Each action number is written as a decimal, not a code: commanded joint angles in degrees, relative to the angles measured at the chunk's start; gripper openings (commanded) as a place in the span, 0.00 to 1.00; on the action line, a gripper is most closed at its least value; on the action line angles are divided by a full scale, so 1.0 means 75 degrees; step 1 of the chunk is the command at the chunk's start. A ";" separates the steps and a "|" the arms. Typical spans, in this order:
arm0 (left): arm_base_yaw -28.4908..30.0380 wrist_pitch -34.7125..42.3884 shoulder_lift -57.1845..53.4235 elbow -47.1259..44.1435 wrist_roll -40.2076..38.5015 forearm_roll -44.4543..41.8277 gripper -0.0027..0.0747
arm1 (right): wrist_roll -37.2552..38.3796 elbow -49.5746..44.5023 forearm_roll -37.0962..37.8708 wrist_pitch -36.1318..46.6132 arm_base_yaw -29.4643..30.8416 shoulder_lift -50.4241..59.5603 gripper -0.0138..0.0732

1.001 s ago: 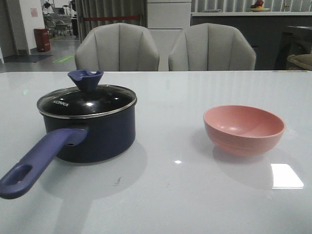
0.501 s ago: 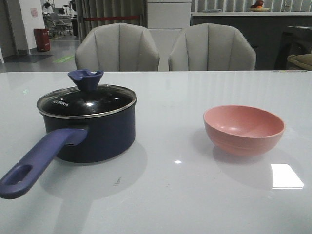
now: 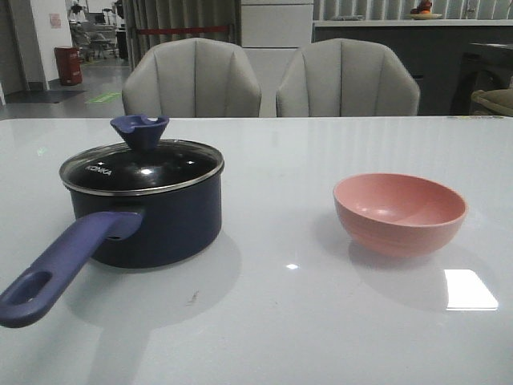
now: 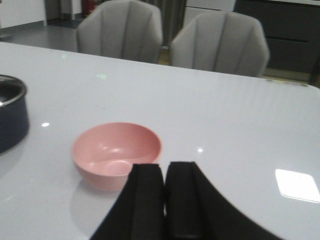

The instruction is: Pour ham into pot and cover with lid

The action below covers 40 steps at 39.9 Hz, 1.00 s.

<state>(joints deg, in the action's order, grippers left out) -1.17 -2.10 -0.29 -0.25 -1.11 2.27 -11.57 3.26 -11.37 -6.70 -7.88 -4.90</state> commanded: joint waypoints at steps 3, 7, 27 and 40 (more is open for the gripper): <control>0.0010 0.0626 -0.0053 -0.0165 -0.0010 0.0068 0.20 | 0.1448 -0.0131 0.1285 0.0534 0.0475 0.0605 0.34; 0.0010 0.0626 -0.0053 -0.0165 -0.0010 0.0068 0.20 | 0.2074 -0.0434 0.1855 0.0656 0.0424 0.0891 0.34; 0.0010 0.0626 -0.0053 -0.0165 -0.0010 0.0068 0.20 | 0.2243 -0.0600 0.1984 0.0745 -0.0226 0.0884 0.34; 0.0010 0.0626 -0.0053 -0.0165 -0.0010 0.0068 0.20 | 0.2243 -0.0600 0.1984 0.0738 -0.0226 0.0884 0.34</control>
